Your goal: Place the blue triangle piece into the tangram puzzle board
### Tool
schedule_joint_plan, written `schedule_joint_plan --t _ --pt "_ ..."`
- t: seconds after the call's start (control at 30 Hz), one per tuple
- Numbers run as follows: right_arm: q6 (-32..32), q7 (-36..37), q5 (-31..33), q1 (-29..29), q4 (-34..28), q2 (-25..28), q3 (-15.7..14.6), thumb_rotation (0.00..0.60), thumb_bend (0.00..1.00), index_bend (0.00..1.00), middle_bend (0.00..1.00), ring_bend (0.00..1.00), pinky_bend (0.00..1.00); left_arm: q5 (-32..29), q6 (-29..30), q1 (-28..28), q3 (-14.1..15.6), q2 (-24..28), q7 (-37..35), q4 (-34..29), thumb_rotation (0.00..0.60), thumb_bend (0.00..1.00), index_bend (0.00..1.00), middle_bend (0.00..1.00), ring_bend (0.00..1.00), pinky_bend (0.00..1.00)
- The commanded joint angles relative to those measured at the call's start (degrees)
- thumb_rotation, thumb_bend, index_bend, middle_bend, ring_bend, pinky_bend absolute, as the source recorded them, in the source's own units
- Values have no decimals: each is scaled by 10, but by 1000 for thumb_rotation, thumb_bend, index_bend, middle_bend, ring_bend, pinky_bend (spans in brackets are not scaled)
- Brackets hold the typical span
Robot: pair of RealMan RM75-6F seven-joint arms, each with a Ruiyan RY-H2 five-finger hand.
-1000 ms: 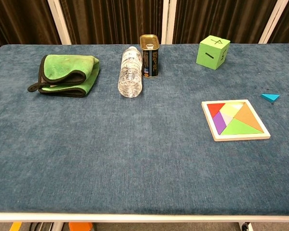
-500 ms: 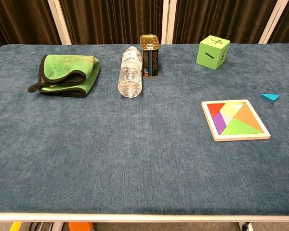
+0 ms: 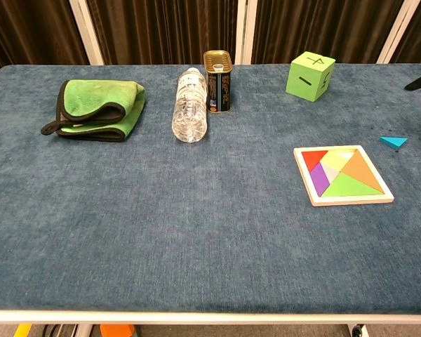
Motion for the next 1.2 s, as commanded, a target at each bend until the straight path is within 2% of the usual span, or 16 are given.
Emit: schedule_joint_plan --t 0.03,0.2,0.5,0.73,0.97,1.2 --pt "-27 -14 15 25 15 -17 1 600 130 0 0 0 0 -1 -2 -1 0 -1 -4 3 600 36 173 100 11 114" --pt "-39 -37 30 41 37 -43 0 600 134 10 0 0 0 -2 -8 -3 0 0 -10 7 600 35 173 100 11 114" --pt "-39 -58 57 53 59 -75 1 600 139 177 0 0 0 -5 -13 -2 2 3 -25 12 600 36 173 100 11 115" --pt "-38 -63 75 57 71 -84 2 600 139 233 0 0 0 -4 -14 -2 2 2 -29 16 600 36 173 100 12 115" --pt "-50 -55 89 62 85 -92 -1 600 141 358 0 0 0 -5 -17 -2 3 1 -30 17 600 37 173 101 11 115" --pt "-40 -54 90 64 91 -99 -1 600 141 406 0 0 0 -5 -18 -1 4 0 -32 20 600 37 173 102 11 114"
